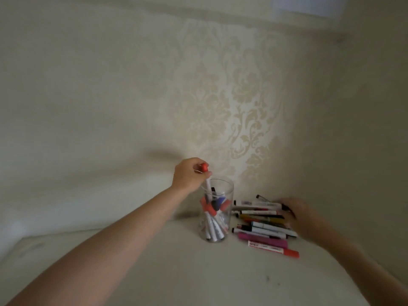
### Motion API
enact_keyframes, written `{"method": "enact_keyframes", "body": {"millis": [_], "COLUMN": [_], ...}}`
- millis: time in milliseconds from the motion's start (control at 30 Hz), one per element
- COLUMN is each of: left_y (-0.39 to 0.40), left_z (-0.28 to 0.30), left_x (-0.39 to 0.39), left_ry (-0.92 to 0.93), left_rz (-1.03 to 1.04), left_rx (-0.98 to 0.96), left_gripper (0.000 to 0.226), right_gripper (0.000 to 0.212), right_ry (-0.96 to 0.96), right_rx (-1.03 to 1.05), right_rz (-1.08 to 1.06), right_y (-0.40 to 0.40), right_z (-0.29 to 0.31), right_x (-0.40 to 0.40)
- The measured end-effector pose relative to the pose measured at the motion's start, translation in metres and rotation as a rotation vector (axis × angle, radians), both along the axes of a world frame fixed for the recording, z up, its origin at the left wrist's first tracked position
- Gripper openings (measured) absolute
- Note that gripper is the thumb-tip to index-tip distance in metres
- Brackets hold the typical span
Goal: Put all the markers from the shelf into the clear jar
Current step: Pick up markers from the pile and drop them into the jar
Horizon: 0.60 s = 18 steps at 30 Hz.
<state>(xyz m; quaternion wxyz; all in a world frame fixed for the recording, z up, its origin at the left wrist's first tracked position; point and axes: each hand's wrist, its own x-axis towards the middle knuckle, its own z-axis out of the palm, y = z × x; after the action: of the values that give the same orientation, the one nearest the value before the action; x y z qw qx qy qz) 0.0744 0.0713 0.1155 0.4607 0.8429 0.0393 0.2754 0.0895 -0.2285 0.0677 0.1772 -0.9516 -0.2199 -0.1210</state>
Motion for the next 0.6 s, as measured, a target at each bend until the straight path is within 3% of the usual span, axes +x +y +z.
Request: {"method": "enact_keyframes", "body": {"millis": [67,200,433,600], "left_y": [0.000,0.005,0.016,0.016], "left_z": [-0.008,-0.010,-0.017,-0.026], "left_x": [0.004,0.002,-0.005,-0.003], "left_ry": [0.070,0.090,0.097,0.118], "left_rz": [-0.022,-0.077,-0.098,-0.126], "left_rx": [0.090,0.179,0.209,0.261], "left_gripper": [0.023,0.023,0.023,0.022], "right_gripper": [0.020,0.025,0.037,0.046], "right_ry": [-0.095,-0.264,-0.265,-0.189], "right_rx": [0.037,-0.190,-0.671,-0.778], "right_rz": [-0.011,-0.027,0.082,0.132], "right_y": [0.010,0.059,0.144,0.166], "right_z": [0.053,0.108,0.102,0.089], "right_x": [0.005,0.016,0.023,0.028]}}
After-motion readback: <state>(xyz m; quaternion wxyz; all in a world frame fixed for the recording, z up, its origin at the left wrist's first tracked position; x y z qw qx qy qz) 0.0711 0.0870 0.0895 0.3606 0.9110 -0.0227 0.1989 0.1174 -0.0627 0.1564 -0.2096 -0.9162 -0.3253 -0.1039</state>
